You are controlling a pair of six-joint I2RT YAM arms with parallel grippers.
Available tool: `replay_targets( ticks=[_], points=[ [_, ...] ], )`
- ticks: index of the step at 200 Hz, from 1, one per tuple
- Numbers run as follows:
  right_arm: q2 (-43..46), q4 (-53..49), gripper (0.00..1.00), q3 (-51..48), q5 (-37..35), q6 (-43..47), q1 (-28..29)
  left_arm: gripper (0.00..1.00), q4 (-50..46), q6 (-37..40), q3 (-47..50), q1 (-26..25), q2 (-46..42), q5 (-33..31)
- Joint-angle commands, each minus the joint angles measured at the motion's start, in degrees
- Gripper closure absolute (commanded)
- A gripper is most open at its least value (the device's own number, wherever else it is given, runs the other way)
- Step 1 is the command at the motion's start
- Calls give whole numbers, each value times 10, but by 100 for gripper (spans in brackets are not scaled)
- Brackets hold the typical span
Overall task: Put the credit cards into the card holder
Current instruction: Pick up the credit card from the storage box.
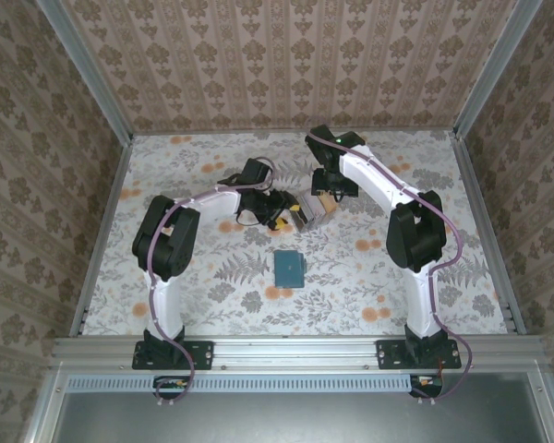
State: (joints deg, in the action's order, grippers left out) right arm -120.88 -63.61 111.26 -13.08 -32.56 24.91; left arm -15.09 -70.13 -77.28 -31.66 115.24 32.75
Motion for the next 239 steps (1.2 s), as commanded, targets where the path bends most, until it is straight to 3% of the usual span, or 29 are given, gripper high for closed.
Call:
replay_targets(
  ticks=[1,35,58,109,206,239],
  points=[
    [-7,-15,25,-3,0,21,-2,42,-54,-54,-13,-3,-5,1],
    [-2,-16,25,-5,0,29,0,39,20,-167,43,-10,-47,-2],
    [-3,-14,25,-5,-1,35,0,38,-38,-122,6,-8,-58,-36],
    [-5,8,26,-7,23,96,-1,43,-60,-67,-27,-5,-16,-43],
    [-18,27,30,-11,59,159,-10,56,-18,-13,-28,-12,41,-23],
    [-28,27,30,-12,58,188,-11,56,-24,13,-35,-12,56,-21]
  ],
)
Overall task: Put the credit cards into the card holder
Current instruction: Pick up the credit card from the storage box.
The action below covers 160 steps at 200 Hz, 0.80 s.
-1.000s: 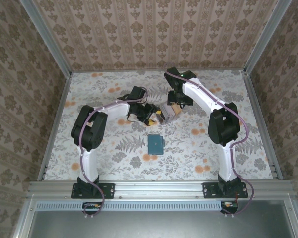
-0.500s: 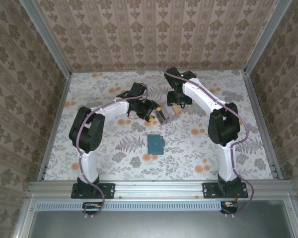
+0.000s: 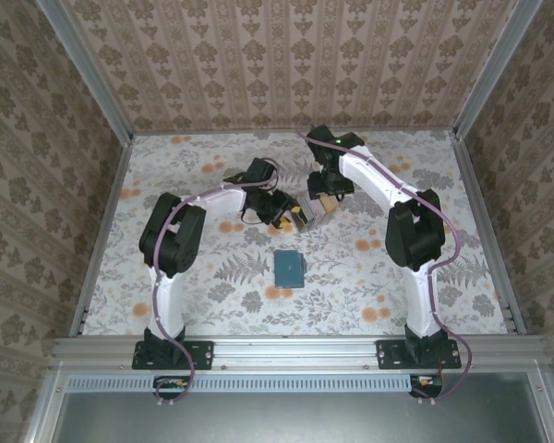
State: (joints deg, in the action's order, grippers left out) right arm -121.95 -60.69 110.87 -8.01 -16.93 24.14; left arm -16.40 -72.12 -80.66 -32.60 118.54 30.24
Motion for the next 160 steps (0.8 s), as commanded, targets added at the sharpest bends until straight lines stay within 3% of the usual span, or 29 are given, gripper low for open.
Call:
replay_targets(
  ticks=[1,99,112,160],
  points=[
    [-18,-2,30,-9,5,32,-4,56,-12,33,-1,-3,24,4],
    [-33,-2,35,-13,-47,52,-15,56,-44,74,11,-3,34,-19],
    [-33,-1,42,-14,-48,56,-17,56,-49,78,10,-3,34,-22],
    [-35,1,40,-15,-62,65,-19,56,-58,87,10,-3,39,-29]
  ],
)
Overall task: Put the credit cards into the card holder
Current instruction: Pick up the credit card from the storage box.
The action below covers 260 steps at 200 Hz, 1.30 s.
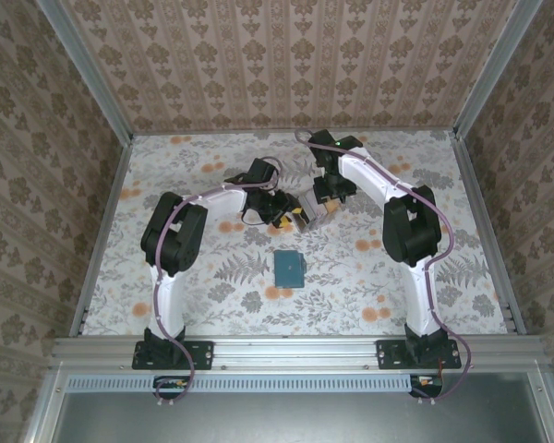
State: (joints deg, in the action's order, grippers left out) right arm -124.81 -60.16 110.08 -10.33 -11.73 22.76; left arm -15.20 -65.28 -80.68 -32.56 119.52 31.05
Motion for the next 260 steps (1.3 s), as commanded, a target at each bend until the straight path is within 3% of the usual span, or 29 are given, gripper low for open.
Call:
replay_targets(
  ticks=[1,76,97,219,260],
  points=[
    [-6,-4,40,-7,-40,13,-6,56,-69,18,11,-3,30,-36],
    [24,8,45,-16,-57,25,-4,56,-78,24,10,-3,35,-38],
    [32,16,51,-22,-59,28,-4,56,-79,25,10,-3,37,-39],
    [42,20,57,-31,-73,32,1,56,-82,25,9,-3,43,-37],
    [42,22,67,-30,-79,36,6,56,-82,24,9,-3,46,-35]
  ],
)
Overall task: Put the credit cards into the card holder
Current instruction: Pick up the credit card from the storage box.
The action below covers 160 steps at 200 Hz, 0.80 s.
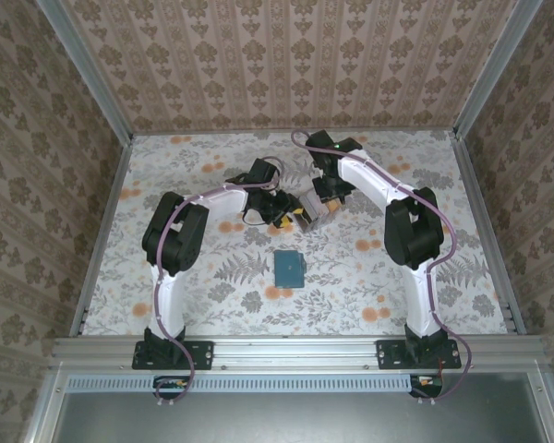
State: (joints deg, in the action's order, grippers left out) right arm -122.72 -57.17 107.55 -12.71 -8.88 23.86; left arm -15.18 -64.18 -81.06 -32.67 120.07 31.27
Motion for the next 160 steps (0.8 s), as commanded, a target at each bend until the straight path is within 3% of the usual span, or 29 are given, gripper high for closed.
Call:
replay_targets(
  ticks=[1,109,124,160],
  points=[
    [21,-8,67,-5,-56,7,-5,56,-82,13,13,-2,40,-37],
    [24,-9,68,-7,-68,8,-1,56,-82,17,13,-2,44,-35],
    [23,-10,74,-8,-69,6,0,56,-84,18,13,-2,45,-34],
    [30,-7,77,-9,-85,4,2,56,-84,18,13,-2,44,-35]
  ],
)
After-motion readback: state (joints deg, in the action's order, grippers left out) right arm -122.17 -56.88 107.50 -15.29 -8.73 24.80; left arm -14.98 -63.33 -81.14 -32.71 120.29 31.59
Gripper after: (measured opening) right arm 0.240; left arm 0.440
